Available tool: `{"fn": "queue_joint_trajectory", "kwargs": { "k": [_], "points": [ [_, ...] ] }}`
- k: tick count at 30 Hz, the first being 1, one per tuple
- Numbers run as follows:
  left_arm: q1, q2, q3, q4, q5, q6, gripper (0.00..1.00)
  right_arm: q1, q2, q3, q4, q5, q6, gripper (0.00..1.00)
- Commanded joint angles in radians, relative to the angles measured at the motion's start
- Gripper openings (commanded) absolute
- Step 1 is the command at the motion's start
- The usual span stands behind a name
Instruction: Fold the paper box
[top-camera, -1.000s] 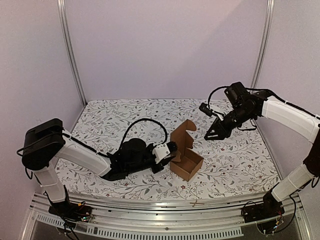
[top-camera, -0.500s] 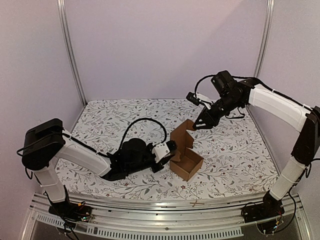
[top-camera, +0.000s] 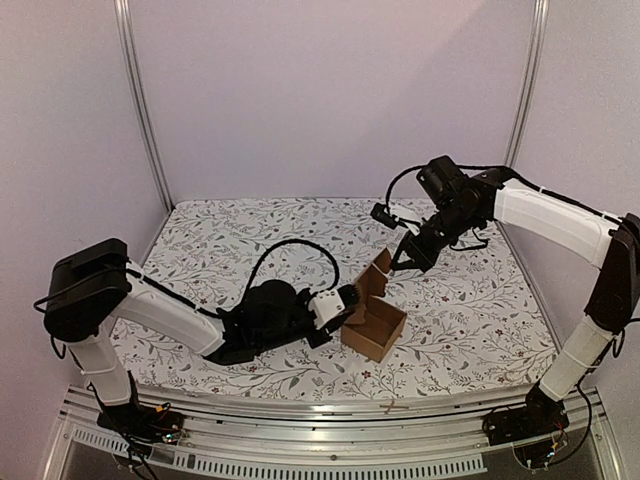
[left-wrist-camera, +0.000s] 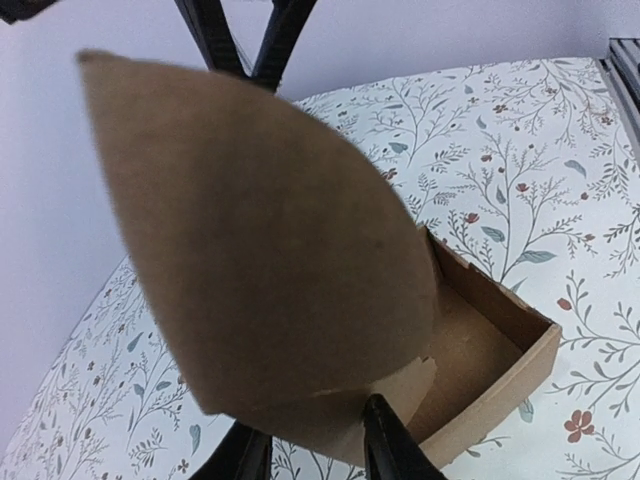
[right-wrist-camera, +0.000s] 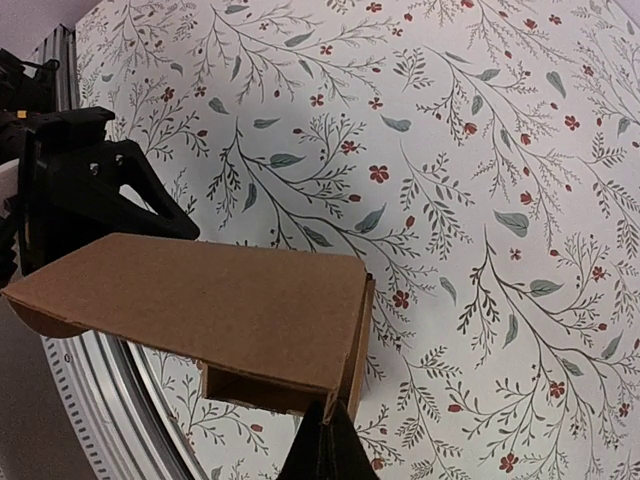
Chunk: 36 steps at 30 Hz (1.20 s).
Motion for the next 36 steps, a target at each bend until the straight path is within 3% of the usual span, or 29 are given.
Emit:
{"fn": "queue_joint_trajectory", "kwargs": {
  "k": [1, 9, 19, 23, 25, 27, 36],
  "points": [
    [-0.04, 0.035, 0.033, 0.013, -0.029, 0.041, 0.32, 0.005, -0.079, -0.097, 0.01, 0.024, 0.006, 0.0],
    [-0.07, 0.062, 0.035, 0.037, -0.064, 0.074, 0.32, 0.004, -0.181, -0.26, 0.059, 0.035, -0.028, 0.0],
    [-0.112, 0.079, 0.024, 0.08, -0.128, 0.128, 0.32, 0.004, -0.23, -0.348, 0.059, 0.063, -0.055, 0.0],
    [-0.113, 0.092, 0.042, 0.077, -0.136, 0.132, 0.32, 0.004, -0.3, -0.298, 0.048, 0.088, -0.066, 0.18],
    [-0.113, 0.099, 0.051, 0.076, -0.141, 0.133, 0.32, 0.005, -0.315, -0.245, 0.044, 0.114, -0.075, 0.37],
    [-0.113, 0.101, 0.054, 0.075, -0.141, 0.127, 0.32, 0.004, -0.302, -0.18, 0.036, 0.141, -0.075, 0.48],
    [-0.112, 0.1, 0.066, 0.042, -0.151, 0.077, 0.35, 0.005, -0.077, -0.013, -0.01, 0.113, -0.09, 0.54]
  ]
}}
